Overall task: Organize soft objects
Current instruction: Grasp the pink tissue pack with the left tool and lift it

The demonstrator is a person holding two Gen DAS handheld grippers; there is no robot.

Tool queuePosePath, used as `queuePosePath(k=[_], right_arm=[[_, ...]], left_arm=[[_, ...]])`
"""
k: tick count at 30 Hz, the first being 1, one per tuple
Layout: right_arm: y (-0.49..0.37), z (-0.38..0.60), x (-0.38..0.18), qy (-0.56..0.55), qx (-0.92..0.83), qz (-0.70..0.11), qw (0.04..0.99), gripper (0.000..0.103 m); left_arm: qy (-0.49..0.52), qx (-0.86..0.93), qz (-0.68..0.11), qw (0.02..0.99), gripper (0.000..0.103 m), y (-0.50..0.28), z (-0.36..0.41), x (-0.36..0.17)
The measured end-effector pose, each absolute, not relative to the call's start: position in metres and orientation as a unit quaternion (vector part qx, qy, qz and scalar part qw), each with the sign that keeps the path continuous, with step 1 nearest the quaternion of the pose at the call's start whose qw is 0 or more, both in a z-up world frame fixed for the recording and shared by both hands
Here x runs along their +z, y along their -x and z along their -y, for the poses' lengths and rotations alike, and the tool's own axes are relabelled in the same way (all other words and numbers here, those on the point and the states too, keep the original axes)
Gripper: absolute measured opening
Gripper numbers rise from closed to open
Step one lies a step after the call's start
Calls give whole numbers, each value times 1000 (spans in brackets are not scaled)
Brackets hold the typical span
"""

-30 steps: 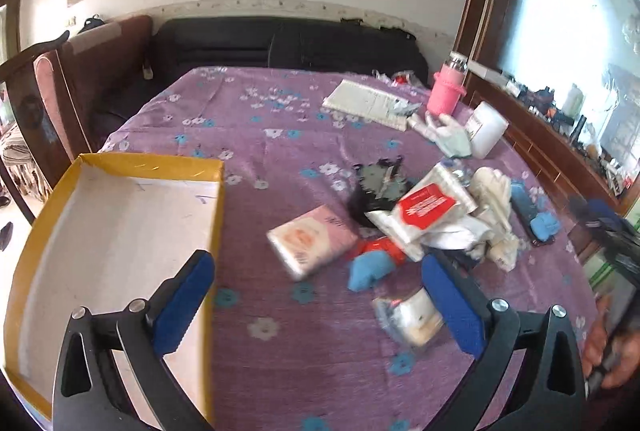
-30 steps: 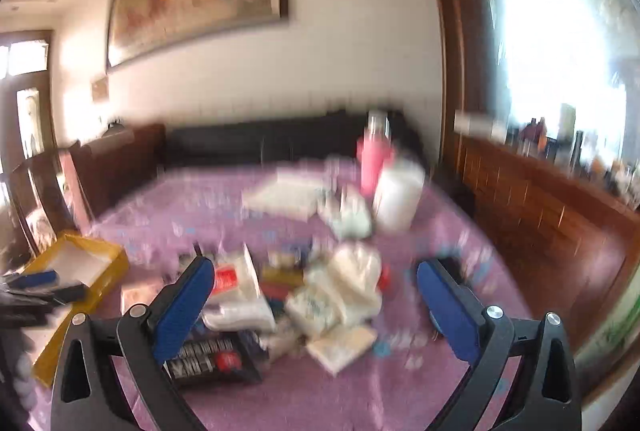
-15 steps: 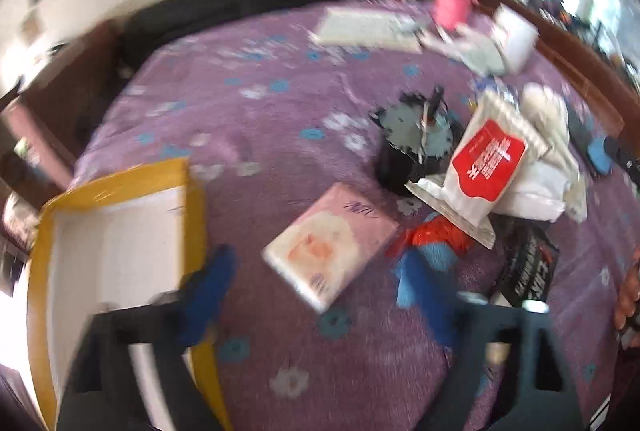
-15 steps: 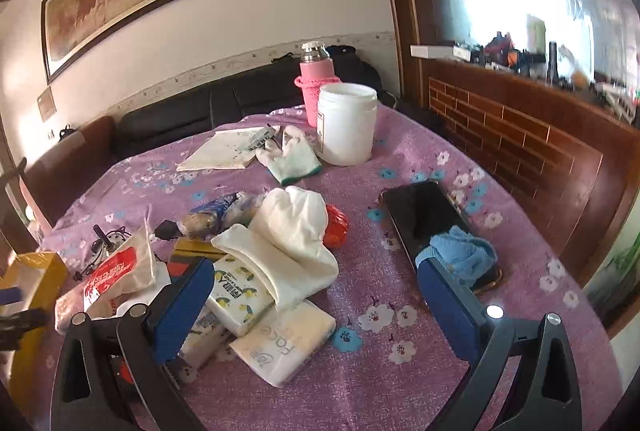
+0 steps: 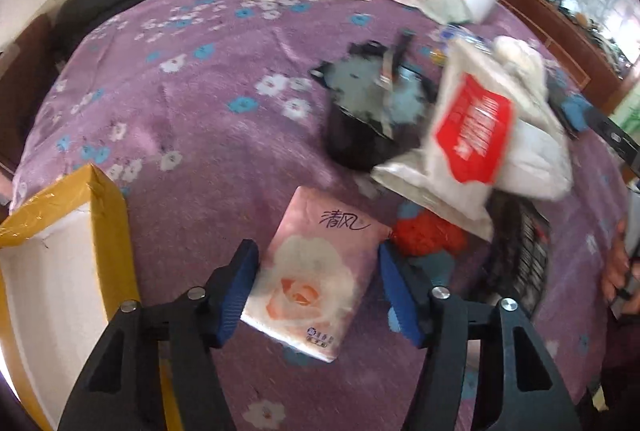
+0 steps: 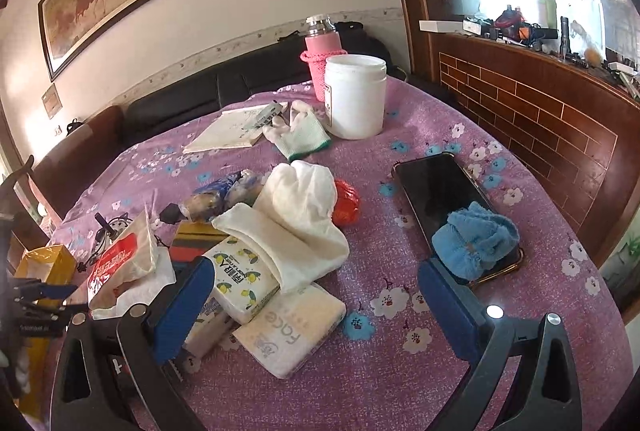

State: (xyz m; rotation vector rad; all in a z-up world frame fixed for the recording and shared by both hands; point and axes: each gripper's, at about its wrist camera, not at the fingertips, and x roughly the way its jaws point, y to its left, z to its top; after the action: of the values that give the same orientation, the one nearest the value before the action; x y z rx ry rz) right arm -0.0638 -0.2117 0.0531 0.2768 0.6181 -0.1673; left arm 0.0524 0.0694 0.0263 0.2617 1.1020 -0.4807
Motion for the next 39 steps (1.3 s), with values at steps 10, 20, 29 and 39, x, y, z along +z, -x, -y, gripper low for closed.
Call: queuePosePath(k=[10, 20, 29, 39], right_arm=[[61, 210, 50, -132, -78, -309, 939, 102], [60, 210, 47, -125, -84, -315, 937, 102], [85, 175, 76, -174, 54, -331, 926, 102], [18, 99, 79, -264, 204, -433, 837, 88]], left_arm=[[-146, -205, -517, 818, 81, -41, -73, 17], [-21, -210, -490, 846, 21, -1, -102, 51], [109, -218, -417, 876, 21, 62, -154, 86], [150, -218, -396, 880, 21, 87, -190, 85]])
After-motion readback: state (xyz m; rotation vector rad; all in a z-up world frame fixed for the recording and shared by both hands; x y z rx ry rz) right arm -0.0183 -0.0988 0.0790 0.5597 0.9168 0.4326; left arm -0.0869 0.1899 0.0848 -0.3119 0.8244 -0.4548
